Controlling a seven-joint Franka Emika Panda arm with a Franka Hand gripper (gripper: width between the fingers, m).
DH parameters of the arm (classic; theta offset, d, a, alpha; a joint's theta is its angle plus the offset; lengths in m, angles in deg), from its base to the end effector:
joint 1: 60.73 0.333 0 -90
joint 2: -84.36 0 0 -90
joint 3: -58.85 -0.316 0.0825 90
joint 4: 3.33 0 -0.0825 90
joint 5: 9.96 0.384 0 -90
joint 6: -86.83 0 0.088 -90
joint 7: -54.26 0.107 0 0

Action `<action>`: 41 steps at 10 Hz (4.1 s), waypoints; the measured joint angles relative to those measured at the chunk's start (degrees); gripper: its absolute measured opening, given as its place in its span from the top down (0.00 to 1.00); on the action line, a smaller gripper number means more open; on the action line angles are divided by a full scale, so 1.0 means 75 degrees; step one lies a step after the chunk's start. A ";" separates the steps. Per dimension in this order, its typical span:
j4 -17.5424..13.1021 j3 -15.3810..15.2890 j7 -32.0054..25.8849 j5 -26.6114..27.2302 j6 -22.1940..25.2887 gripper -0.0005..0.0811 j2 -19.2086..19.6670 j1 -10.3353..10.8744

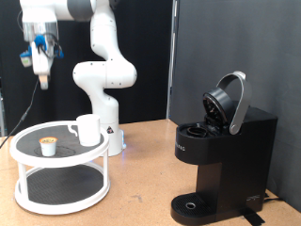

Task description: Make a cup of coffee with the keurig machine

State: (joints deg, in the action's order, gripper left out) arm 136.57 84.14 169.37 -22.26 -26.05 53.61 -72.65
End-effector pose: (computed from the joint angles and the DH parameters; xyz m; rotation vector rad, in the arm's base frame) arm 0.3069 -0.2625 0.4753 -0.9430 2.9588 -0.0145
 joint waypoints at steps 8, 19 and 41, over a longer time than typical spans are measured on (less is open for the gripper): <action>0.1239 0.0275 0.0079 -0.0146 -0.3189 0.09 0.1571 -0.0115; 0.1552 0.0351 -0.0160 0.0315 -0.4097 0.09 0.2260 -0.0099; 0.0593 -0.0032 0.0341 0.3664 -0.0932 0.52 0.1052 0.0777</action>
State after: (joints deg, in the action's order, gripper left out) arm 141.01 83.90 171.93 5.21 -33.05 61.50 -66.82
